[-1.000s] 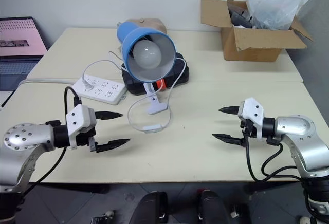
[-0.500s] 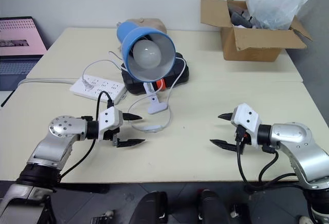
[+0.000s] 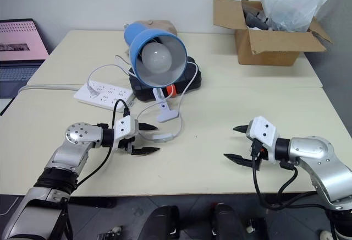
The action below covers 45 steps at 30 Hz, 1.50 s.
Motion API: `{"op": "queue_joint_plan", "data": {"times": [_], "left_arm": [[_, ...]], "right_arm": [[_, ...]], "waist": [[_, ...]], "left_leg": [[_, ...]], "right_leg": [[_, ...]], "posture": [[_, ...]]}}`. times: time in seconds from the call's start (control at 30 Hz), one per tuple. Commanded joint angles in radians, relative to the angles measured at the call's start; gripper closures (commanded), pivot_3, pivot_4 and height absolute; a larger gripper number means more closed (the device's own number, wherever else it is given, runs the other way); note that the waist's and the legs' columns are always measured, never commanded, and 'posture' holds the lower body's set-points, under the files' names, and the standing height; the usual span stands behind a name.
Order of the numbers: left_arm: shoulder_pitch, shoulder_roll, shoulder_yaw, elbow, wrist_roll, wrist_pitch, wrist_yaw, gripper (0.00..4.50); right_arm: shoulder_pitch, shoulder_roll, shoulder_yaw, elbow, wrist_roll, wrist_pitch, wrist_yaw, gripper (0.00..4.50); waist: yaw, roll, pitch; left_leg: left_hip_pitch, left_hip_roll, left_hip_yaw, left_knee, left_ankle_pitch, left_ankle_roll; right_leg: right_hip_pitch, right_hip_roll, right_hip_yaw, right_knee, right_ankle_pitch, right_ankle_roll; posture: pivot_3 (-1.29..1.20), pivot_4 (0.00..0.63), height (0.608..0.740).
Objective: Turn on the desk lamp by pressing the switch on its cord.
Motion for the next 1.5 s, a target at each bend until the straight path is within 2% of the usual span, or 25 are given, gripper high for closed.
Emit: {"op": "queue_joint_plan", "data": {"times": [0.03, 0.3, 0.43, 0.67, 0.83, 1.03, 1.2, 1.5], "left_arm": [[-0.02, -0.015, -0.006, 0.006, 0.008, -0.02, -0.007, 1.66], [-0.035, -0.035, -0.01, 0.018, 0.014, -0.029, -0.025, 3.35], [-0.029, -0.026, -0.014, -0.053, -0.001, 0.006, -0.062, 4.08], [-0.018, -0.021, -0.012, -0.293, -0.079, 0.2, -0.105, 4.09], [-0.027, -0.043, -0.047, -0.414, -0.088, 0.329, -0.088, 4.09], [-0.043, -0.059, -0.084, -0.455, -0.068, 0.38, -0.054, 4.09], [-0.048, -0.061, -0.089, -0.459, -0.052, 0.388, -0.022, 4.09], [-0.042, -0.063, -0.09, -0.472, -0.058, 0.396, -0.003, 4.09]], "right_arm": [[-0.003, -0.012, -0.043, -0.033, 0.024, -0.009, -0.002, 0.0], [0.009, -0.015, -0.054, -0.048, 0.03, -0.014, -0.004, 0.0], [0.003, -0.016, -0.062, -0.076, 0.05, -0.006, -0.006, 0.0], [-0.094, 0.011, 0.004, -0.133, 0.092, 0.078, -0.041, 0.0], [-0.246, 0.091, 0.146, -0.102, 0.077, 0.197, -0.106, 0.0], [-0.401, 0.219, 0.31, 0.005, 0.007, 0.234, -0.159, 0.0], [-0.441, 0.236, 0.381, 0.06, -0.042, 0.219, -0.143, 0.0], [-0.453, 0.24, 0.409, 0.1, -0.077, 0.203, -0.113, 0.0]], "waist": [[0.0, 0.0, 0.0], [0.0, 0.0, 0.0], [-0.001, 0.0, 0.0], [-0.002, 0.0, 0.0], [-0.004, 0.0, 0.0], [-0.004, 0.0, 0.0], [-0.001, 0.0, 0.0], [-0.002, 0.0, 0.0]], "left_leg": [[0.0, 0.0, 0.0, 0.0, 0.0, 0.0], [0.0, 0.0, -0.001, 0.001, 0.0, 0.0], [0.0, 0.0, -0.001, 0.001, 0.0, 0.0], [0.001, 0.0, -0.001, 0.001, 0.0, 0.0], [0.001, 0.001, -0.001, 0.001, 0.0, 0.0], [0.001, 0.0, -0.001, 0.001, 0.0, 0.0], [0.0, 0.0, -0.001, 0.001, 0.0, 0.0], [0.0, 0.001, -0.001, 0.001, 0.0, 0.0]], "right_leg": [[0.0, 0.0, 0.0, 0.0, 0.0, 0.0], [0.001, 0.0, 0.0, 0.0, 0.001, 0.002], [0.001, 0.0, 0.0, 0.0, 0.001, 0.002], [0.001, 0.001, 0.001, 0.0, 0.001, 0.002], [0.002, 0.002, 0.001, 0.0, 0.001, 0.002], [0.001, 0.002, 0.002, 0.0, 0.001, 0.002], [0.001, 0.002, 0.002, 0.0, 0.001, 0.002], [0.001, 0.002, 0.001, 0.0, 0.001, 0.002]], "posture": [[0.0, 0.15, 0.74], [0.0, 0.15, 0.74], [0.0, 0.15, 0.74], [0.0, 0.15, 0.74], [0.0, 0.15, 0.74], [0.0, 0.15, 0.74], [0.0, 0.15, 0.74], [0.0, 0.15, 0.74]]}}
